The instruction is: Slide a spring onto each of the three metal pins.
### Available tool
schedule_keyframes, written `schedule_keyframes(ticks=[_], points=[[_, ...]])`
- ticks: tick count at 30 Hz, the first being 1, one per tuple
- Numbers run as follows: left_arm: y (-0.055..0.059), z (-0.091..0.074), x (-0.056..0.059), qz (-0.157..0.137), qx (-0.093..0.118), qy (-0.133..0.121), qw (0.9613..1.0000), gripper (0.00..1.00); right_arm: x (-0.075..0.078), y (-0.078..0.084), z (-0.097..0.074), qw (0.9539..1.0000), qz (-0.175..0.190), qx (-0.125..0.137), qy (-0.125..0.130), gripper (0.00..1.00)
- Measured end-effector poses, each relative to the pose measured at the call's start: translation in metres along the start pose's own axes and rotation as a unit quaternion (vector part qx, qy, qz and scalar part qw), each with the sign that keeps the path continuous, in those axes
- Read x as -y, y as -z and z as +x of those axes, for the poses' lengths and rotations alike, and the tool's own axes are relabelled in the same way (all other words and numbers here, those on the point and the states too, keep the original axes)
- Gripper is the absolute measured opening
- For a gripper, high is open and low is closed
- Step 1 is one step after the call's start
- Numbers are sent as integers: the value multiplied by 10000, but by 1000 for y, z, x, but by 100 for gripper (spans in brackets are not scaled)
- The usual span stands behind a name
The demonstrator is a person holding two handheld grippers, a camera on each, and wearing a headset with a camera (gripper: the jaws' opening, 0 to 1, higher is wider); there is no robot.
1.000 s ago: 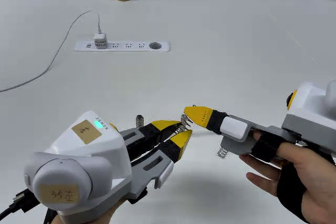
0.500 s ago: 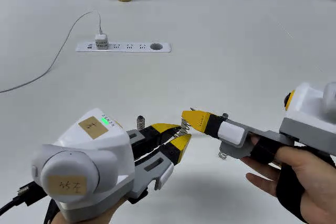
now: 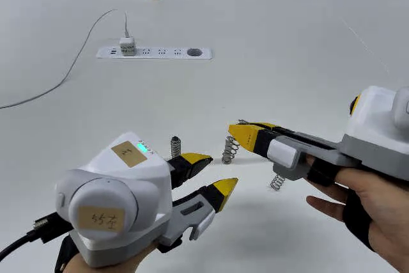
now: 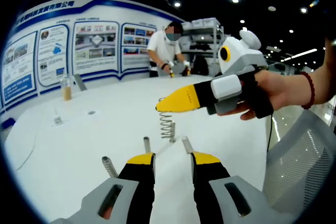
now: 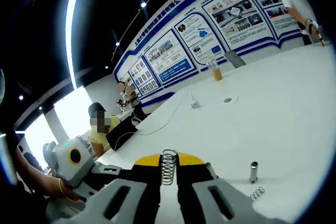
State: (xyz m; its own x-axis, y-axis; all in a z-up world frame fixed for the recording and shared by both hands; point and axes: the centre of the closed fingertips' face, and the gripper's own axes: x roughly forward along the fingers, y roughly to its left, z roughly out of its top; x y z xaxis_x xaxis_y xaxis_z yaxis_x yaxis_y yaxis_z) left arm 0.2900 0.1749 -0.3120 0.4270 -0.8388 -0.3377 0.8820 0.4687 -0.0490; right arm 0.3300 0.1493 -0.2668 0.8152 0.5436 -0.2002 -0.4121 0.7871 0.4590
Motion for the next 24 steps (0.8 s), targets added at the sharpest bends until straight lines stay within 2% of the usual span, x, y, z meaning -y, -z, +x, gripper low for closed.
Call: schedule_keyframes(ticks=[8, 11, 20, 24], points=[[10, -2, 0, 16, -170, 18, 9999, 38, 10, -5, 8, 9990, -426, -15, 115, 11], [14, -2, 2, -22, -234, 73, 9997, 41, 16, -5, 13, 9973, -697, -41, 207, 11], [20, -3, 2, -95, -310, 86, 9994, 52, 32, -2, 23, 9957, -864, -120, 321, 11], [23, -2, 2, -110, -351, 93, 9993, 57, 39, -1, 27, 9933, -1079, -181, 380, 11]])
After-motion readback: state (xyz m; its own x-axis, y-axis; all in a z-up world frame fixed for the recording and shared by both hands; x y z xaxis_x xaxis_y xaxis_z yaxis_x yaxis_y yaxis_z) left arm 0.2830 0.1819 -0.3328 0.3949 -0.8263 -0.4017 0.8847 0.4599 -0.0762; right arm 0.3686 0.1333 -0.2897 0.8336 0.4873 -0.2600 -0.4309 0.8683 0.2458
